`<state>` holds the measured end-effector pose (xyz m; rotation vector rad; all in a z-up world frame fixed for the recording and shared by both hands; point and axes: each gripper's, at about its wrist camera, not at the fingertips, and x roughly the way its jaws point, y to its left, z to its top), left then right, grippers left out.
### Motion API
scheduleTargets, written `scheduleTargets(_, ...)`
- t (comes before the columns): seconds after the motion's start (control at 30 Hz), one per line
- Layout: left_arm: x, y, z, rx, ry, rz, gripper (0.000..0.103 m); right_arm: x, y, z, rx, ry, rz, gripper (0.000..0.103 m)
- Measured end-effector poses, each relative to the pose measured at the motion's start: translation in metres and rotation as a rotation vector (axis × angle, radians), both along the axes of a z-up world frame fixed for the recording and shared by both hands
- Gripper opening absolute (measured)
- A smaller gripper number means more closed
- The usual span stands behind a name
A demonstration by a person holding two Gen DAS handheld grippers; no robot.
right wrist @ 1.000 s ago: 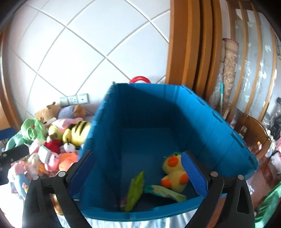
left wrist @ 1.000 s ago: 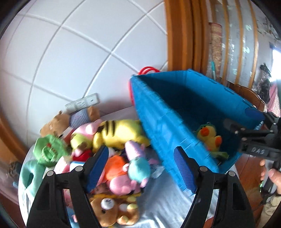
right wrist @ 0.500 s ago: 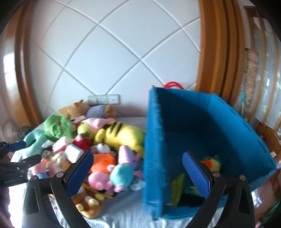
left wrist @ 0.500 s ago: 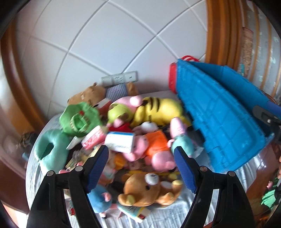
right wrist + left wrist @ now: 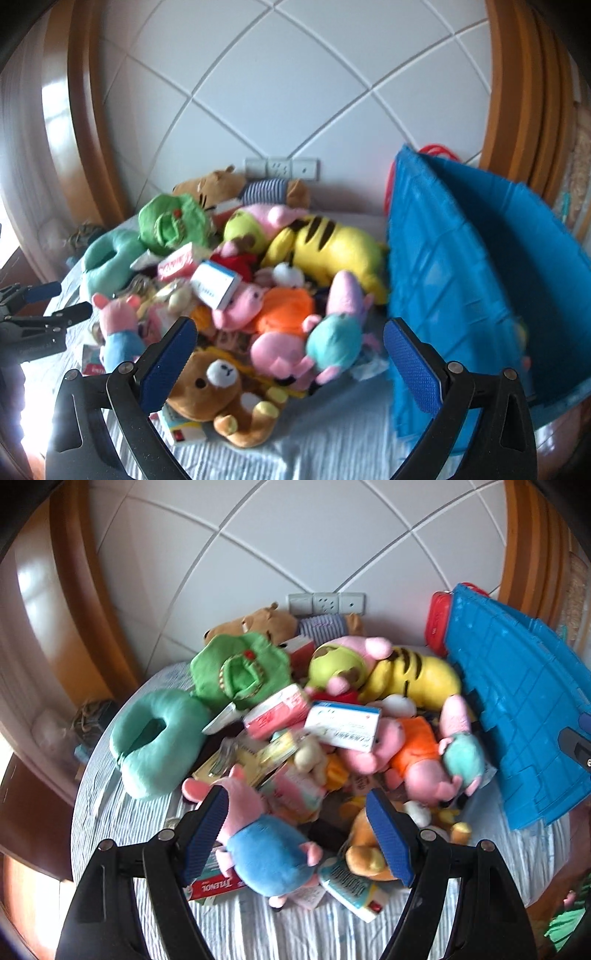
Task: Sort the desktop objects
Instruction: 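Withdraw both grippers from the crate back over the heap, then lower the right gripper onto the brown teddy bear plush and close it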
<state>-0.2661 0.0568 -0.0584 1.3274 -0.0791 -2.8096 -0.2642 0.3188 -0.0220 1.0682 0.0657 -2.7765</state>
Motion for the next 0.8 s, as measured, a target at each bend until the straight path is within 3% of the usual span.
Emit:
scheduleTargets(0.23,-0.003,-0.024,-0.035,0.003,-0.079,0.043,0.077,-0.013,-0.012,-0.052,-0.008,-0.126,0.007,0.102)
scheduleTargets(0.53,-0.012,0.014,-0.085,-0.004,-0.18,-0.065,0.077,-0.013,-0.007,-0.119,-0.011,-0.274,-0.036,0.102)
scheduleTargets(0.73,-0.016,0.044,-0.111,-0.008,-0.213,-0.142,0.077,-0.012,0.004,-0.149,-0.032,-0.35,-0.059,0.081)
scheduleTargets(0.8,-0.018,0.05,-0.117,-0.005,-0.221,-0.159,0.077,-0.012,0.006,-0.156,-0.041,-0.364,-0.065,0.08)
